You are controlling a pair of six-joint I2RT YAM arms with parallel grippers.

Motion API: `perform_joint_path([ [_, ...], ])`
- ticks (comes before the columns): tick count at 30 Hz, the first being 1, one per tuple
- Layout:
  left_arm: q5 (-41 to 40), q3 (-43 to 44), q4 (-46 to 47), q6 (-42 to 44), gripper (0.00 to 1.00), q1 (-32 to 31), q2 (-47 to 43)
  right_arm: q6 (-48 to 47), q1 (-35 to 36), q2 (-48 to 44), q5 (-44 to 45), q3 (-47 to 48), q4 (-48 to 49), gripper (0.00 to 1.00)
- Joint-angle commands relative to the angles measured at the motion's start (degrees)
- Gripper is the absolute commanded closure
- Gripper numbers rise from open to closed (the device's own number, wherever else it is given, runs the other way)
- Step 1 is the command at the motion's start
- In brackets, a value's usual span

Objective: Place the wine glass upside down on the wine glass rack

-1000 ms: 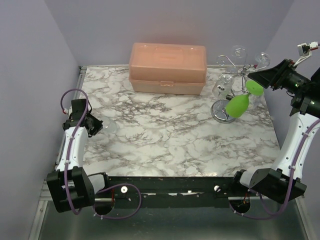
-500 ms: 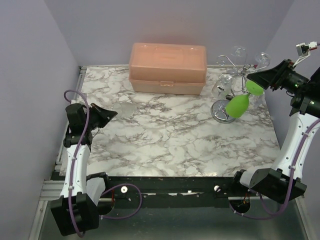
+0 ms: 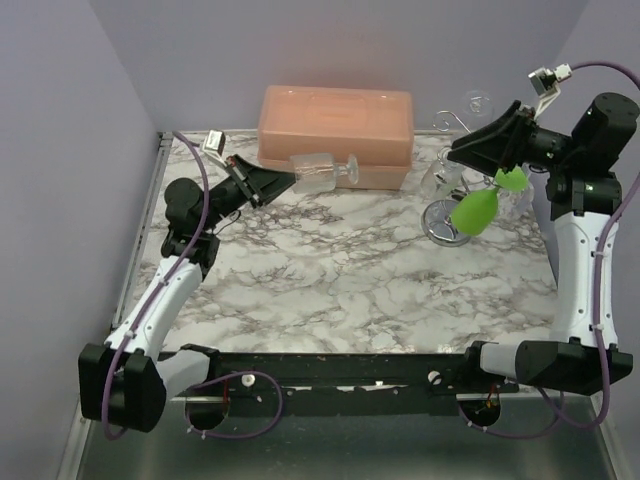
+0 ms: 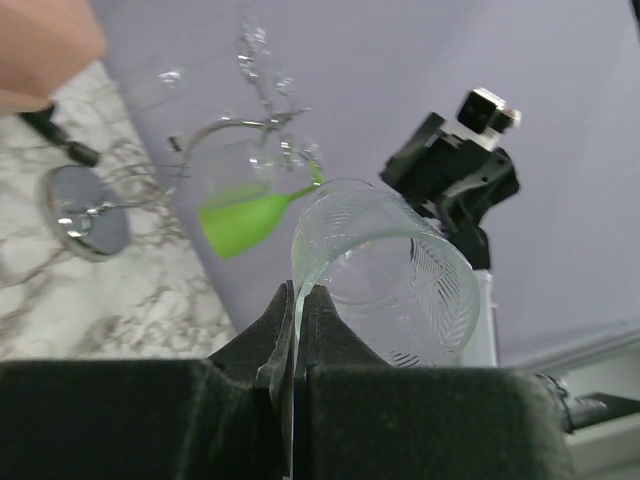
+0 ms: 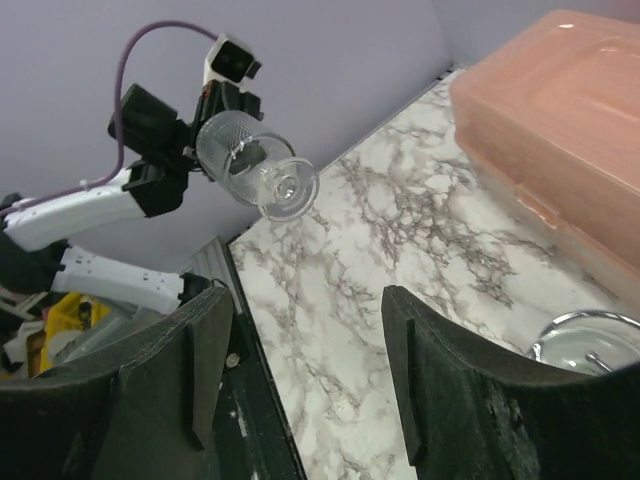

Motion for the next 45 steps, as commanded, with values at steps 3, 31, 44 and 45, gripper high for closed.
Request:
perform_joint_path([
  [3,-5.68,8.70,26.18,-15.58,1.00,-7.79,8.23,21.66,6.10,1.45,-1.43,-1.68,21.80,0.31],
  [31,-13.73,32.83,44.82,-28.04,1.00,-15.91,30.42,64.16,17.72,8.18,13.35,5.03,50.53,0.11],
  [44,-10.79,45.66,48.17,-31.42,1.00,-16.66,38.69,72.98,18.97,9.21,19.06,8.27,53.34,0.19],
  [45,-10.78,45.79,48.28,-31.49,1.00,-16.91,38.80,73.21,19.60,9.52,19.22,8.28,54.17,0.20],
])
